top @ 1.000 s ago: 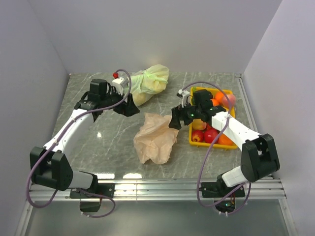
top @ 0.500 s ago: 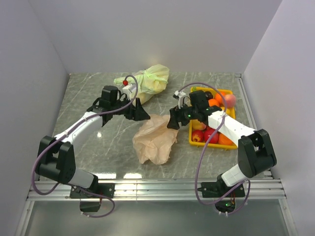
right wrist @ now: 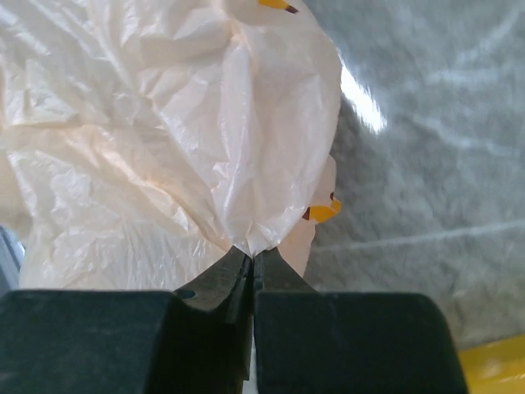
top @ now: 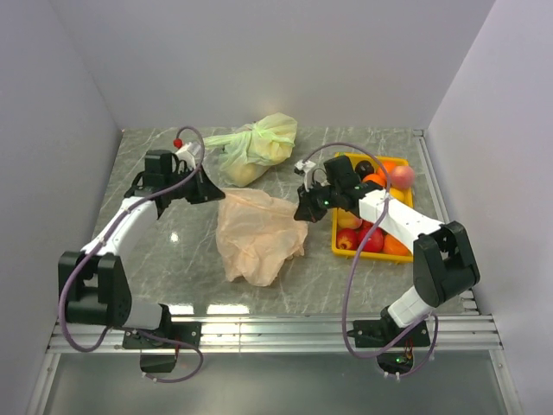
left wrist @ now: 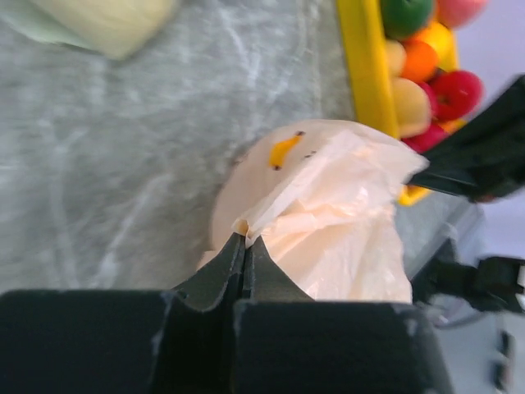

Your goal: Place the fake fruits into the plastic bag and tie a complex knot

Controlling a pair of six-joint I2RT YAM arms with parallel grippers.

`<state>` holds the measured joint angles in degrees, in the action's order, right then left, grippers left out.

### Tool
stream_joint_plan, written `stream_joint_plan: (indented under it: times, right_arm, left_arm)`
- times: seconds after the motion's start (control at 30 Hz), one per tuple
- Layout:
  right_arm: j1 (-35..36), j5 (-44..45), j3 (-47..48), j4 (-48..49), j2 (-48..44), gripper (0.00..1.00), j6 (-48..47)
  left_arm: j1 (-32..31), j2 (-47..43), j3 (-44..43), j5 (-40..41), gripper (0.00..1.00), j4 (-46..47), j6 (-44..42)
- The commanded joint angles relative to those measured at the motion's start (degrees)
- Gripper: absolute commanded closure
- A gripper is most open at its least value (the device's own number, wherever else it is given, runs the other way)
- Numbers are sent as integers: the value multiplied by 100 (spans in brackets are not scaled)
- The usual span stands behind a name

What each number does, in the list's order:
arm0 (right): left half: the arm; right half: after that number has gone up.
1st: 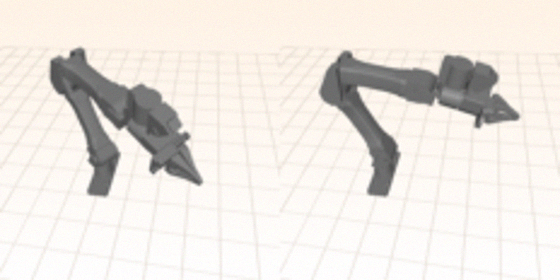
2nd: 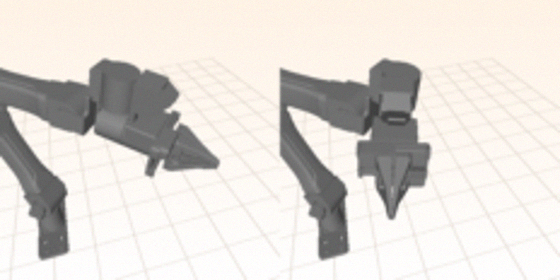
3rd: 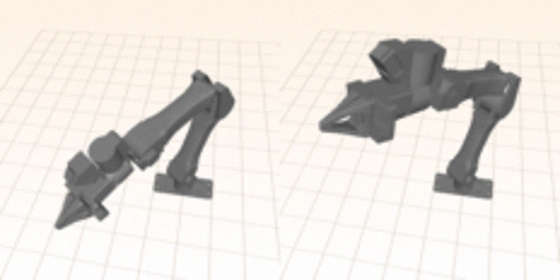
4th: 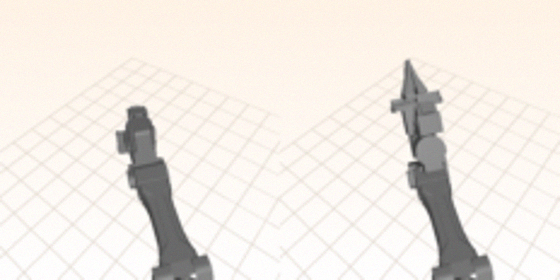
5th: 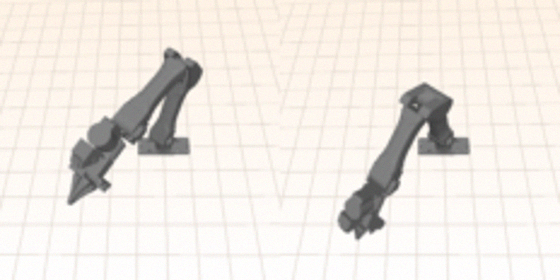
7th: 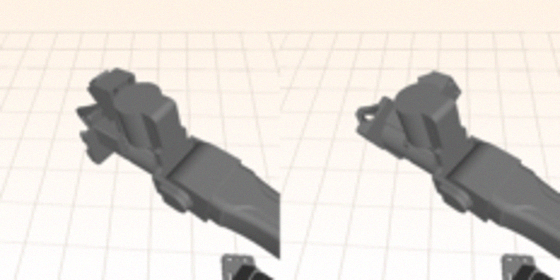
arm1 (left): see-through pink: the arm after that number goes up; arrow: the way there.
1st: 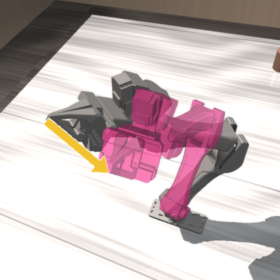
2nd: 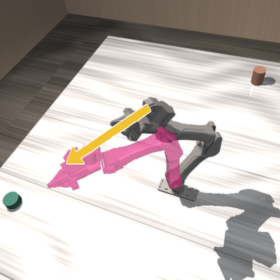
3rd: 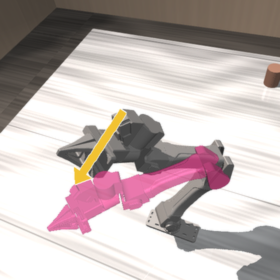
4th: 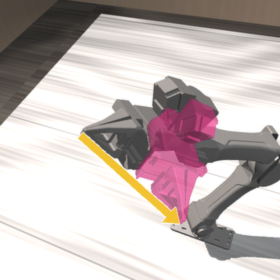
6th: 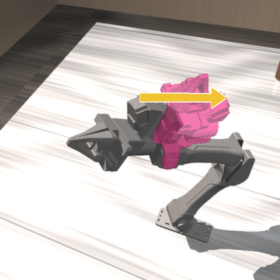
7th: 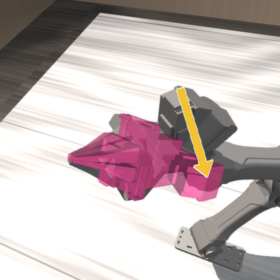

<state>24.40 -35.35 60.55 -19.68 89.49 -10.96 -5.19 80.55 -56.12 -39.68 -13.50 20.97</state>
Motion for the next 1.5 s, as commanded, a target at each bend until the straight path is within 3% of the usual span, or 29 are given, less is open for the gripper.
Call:
stream_joint_plan:
  times: [0.0,0.1,0.2,0.23,0.3,0.5,0.63,0.77,0.97,1.1,1.2,1.23,1.27,1.3,1.33,1.47]
  right_arm:
    - [-67,556,246,-695,24,100,-661]
    - [-41,749,544,-572,164,100,-312]
    - [-41,889,1142,-659,314,61,102]
    - [-41,951,1221,-651,175,37,399]
    - [-50,1039,1152,-468,-141,4,777]
    - [11,39,-147,-81,-1863,2,1246]
    - [678,405,-1053,219,-2550,2,947]
    - [1417,1188,-1660,947,-2472,1,859]
    - [2480,1943,-1477,1633,-1805,0,209]
    - [2859,2821,-1283,2475,-1260,0,243]
    - [2956,3446,-1064,2733,-873,8,226]
    - [2956,3500,-950,2681,-716,34,261]
    - [2947,3518,-688,2584,-636,51,279]
    - [2939,3379,-572,2322,-600,89,374]
    - [2912,3325,-467,2207,-635,100,462]
    - [2579,2482,68,1864,-899,100,1243]
  left_arm:
    - [273,-654,-251,1426,100,-162,-681]
    - [221,-463,-207,1534,100,-153,-543]
    - [115,-51,-303,1305,100,-206,-78]
    - [106,30,-329,1279,100,-197,37]
    - [106,240,-365,1278,100,-127,344]
    - [150,837,-655,1683,100,-294,951]
    - [168,1287,-769,1525,100,-303,1268]
    - [176,1639,-857,1358,100,-224,1488]
    - [176,2025,-1094,1130,100,-364,1445]
    - [176,2061,-1051,998,97,-276,1401]
    - [176,1965,-971,814,86,-268,1357]
    - [176,1929,-954,743,75,-294,1313]
    - [185,1885,-980,664,69,-355,1243]
    - [211,1789,-1032,498,55,-469,990]
    - [255,1736,-1146,357,50,-670,831]
    - [747,1043,-1305,-74,35,-1013,137]
